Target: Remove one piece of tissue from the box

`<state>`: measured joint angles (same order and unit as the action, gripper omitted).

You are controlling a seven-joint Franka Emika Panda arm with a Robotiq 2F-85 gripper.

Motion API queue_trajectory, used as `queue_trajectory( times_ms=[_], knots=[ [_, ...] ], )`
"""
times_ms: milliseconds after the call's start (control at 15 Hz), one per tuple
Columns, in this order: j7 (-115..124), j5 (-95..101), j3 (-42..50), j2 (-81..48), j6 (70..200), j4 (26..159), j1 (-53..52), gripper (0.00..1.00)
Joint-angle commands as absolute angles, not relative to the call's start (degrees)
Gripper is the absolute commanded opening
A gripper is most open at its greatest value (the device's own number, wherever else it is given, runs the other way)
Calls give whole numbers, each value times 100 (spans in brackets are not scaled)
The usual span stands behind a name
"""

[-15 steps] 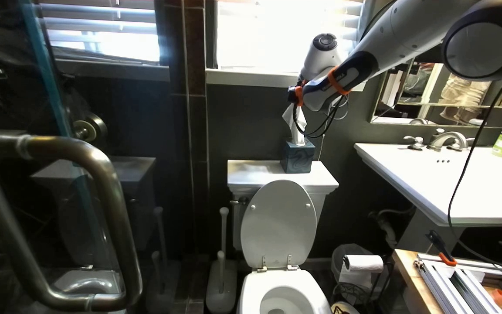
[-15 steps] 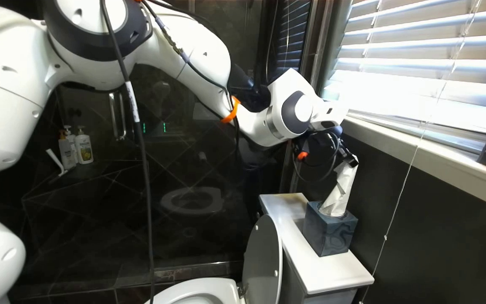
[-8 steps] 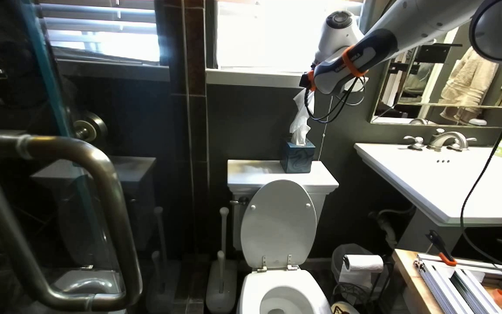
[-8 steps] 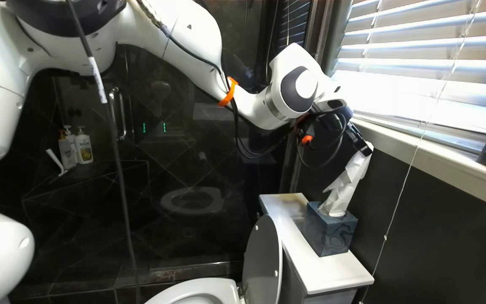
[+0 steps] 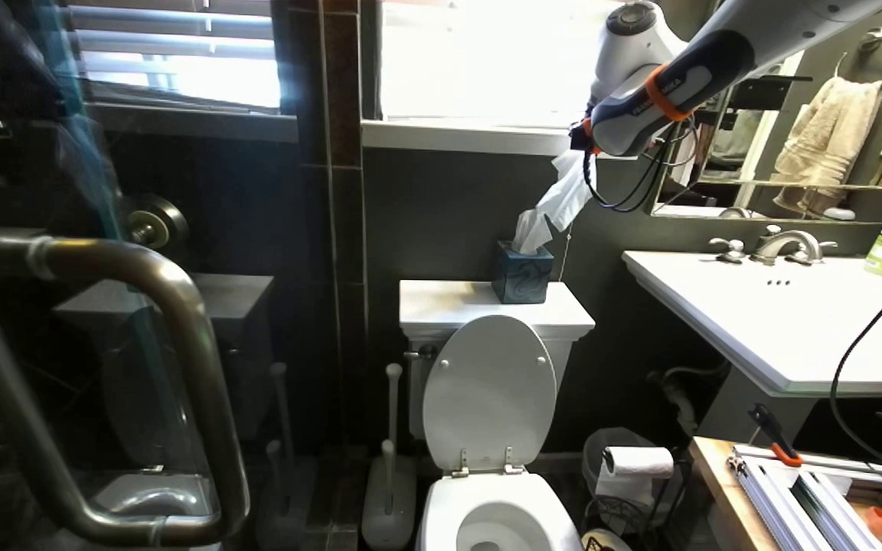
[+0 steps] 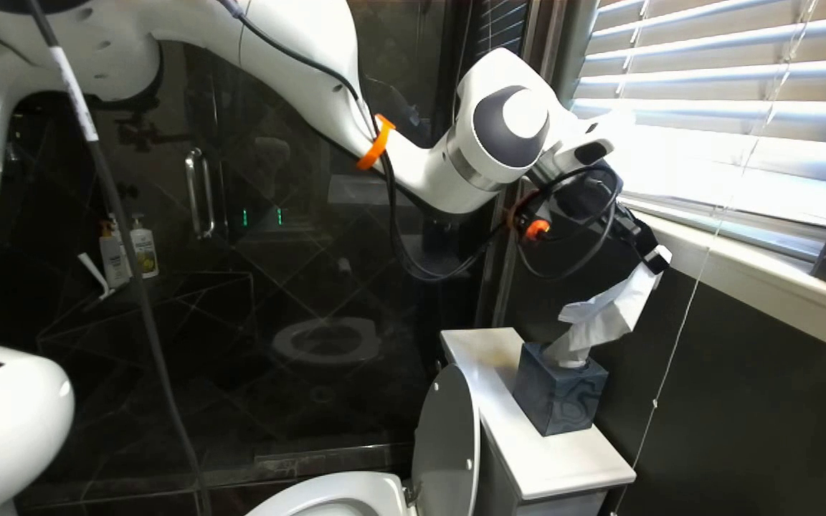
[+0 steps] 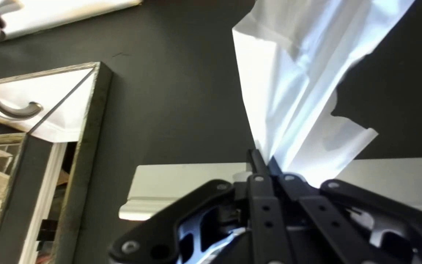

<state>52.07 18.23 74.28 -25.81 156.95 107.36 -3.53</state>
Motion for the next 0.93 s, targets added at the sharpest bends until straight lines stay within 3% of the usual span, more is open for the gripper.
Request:
queue_trajectory(
  times_ms=[0,467,867],
  knots=[
    [5051,2128,8339,-2630,15740,11205,-950,0],
    [4337,1842,9557,-3493,16096,12145,-1413,0],
    [4000,1534,9558,-4544,16439,12837,-1082,0]
  ],
)
